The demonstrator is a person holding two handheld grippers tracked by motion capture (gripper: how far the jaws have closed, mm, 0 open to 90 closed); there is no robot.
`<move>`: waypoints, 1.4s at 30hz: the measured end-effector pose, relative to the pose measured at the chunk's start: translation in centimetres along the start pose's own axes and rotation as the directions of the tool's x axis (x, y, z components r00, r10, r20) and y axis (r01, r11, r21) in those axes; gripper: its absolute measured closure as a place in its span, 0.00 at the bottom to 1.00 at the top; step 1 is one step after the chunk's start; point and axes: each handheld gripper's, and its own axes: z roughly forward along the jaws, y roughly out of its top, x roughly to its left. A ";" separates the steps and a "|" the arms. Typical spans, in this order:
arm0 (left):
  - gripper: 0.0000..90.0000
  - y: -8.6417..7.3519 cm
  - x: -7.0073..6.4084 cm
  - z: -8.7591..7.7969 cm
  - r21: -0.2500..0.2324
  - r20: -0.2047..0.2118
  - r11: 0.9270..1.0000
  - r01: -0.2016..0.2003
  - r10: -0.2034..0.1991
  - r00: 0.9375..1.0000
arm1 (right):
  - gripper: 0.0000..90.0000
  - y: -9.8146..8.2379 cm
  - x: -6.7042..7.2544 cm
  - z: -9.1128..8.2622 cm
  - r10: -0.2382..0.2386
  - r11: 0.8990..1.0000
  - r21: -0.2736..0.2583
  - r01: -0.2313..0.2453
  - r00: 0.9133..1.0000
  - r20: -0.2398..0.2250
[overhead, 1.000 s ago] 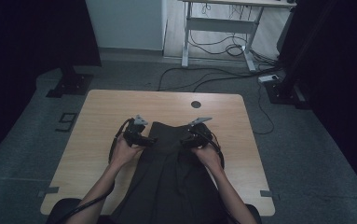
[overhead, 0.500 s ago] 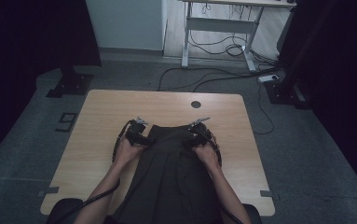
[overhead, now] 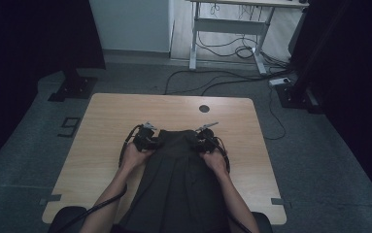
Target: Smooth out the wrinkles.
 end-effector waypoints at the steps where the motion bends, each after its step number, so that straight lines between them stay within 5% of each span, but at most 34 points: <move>1: 0.85 0.1 -0.1 0.0 0.005 0.004 1.000 -0.011 0.011 1.000 | 0.78 0.1 0.2 0.0 -0.010 1.000 0.004 0.010 1.000 0.009; 5: 0.91 0.9 -0.5 -0.1 0.023 -0.039 0.995 -0.095 0.096 0.995 | 0.81 0.4 0.3 -0.4 -0.034 0.999 0.004 0.034 0.999 0.010; 9: 0.92 2.6 0.0 -1.3 -0.051 -0.047 0.994 -0.100 0.097 0.994 | 0.82 1.2 -0.4 -1.4 -0.033 0.999 -0.034 0.033 0.999 0.004; 20: 0.92 7.6 0.1 -5.1 -0.174 -0.119 0.964 -0.199 0.181 0.976 | 0.82 5.3 -1.6 -5.2 -0.069 0.984 -0.161 0.074 0.997 0.036; 23: 0.92 8.5 -0.7 -7.1 -0.224 -0.155 0.943 -0.246 0.215 0.964 | 0.82 6.3 -1.0 -7.1 -0.096 0.972 -0.211 0.107 0.993 0.063; 26: 0.92 8.4 -2.3 -9.4 -0.284 -0.198 0.910 -0.302 0.252 0.947 | 0.82 6.5 0.3 -9.5 -0.132 0.949 -0.273 0.156 0.986 0.106; 29: 0.92 6.8 -4.1 -10.9 -0.315 -0.235 0.877 -0.364 0.300 0.925 | 0.82 5.4 2.0 -11.4 -0.180 0.924 -0.318 0.213 0.975 0.131; 31: 0.92 5.5 -5.0 -11.4 -0.322 -0.236 0.866 -0.382 0.317 0.919 | 0.82 4.1 2.9 -12.0 -0.201 0.914 -0.333 0.234 0.971 0.130; 36: 0.92 1.9 -6.5 -11.2 -0.300 -0.211 0.872 -0.387 0.335 0.918 | 0.82 0.7 4.9 -11.9 -0.207 0.917 -0.330 0.225 0.974 0.088; 42: 0.91 -1.0 -7.4 -11.4 -0.292 -0.120 0.898 -0.330 0.308 0.944 | 0.82 -2.3 6.4 -11.6 -0.199 0.934 -0.298 0.198 0.980 0.027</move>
